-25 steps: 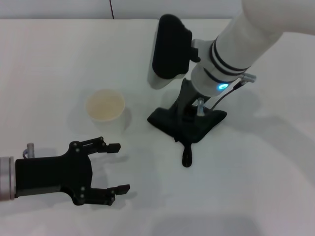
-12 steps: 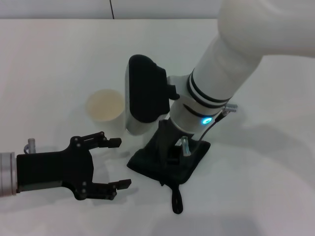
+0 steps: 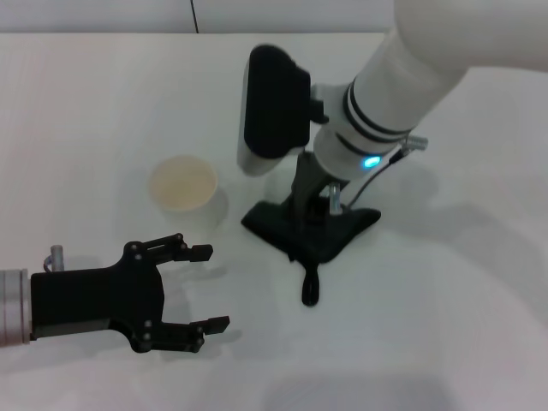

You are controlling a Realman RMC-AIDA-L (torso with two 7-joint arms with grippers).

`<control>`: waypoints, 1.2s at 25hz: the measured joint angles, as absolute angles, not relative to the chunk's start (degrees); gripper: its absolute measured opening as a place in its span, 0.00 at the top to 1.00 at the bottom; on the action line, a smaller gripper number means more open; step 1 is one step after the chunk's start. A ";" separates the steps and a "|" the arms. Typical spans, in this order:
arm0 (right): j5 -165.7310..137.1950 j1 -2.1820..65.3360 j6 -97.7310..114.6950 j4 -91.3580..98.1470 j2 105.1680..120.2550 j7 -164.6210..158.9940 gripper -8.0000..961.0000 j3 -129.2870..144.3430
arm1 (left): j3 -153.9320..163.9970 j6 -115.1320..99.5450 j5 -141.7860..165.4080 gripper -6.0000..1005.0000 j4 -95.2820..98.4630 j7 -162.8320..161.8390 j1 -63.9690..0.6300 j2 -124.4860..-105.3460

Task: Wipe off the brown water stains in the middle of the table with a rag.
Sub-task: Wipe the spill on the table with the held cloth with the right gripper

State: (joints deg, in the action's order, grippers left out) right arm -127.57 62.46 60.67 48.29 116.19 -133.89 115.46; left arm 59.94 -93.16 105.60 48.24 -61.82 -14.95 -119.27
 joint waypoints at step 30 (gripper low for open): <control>-121.62 64.02 59.55 51.04 116.19 -133.58 0.96 123.41 | 59.94 -91.76 105.37 0.12 46.50 -61.29 -16.62 -119.29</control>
State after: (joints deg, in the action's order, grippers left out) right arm -121.62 64.02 59.55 51.04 116.19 -133.58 123.41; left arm 59.94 -91.75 105.37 46.50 -61.29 -16.62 -119.29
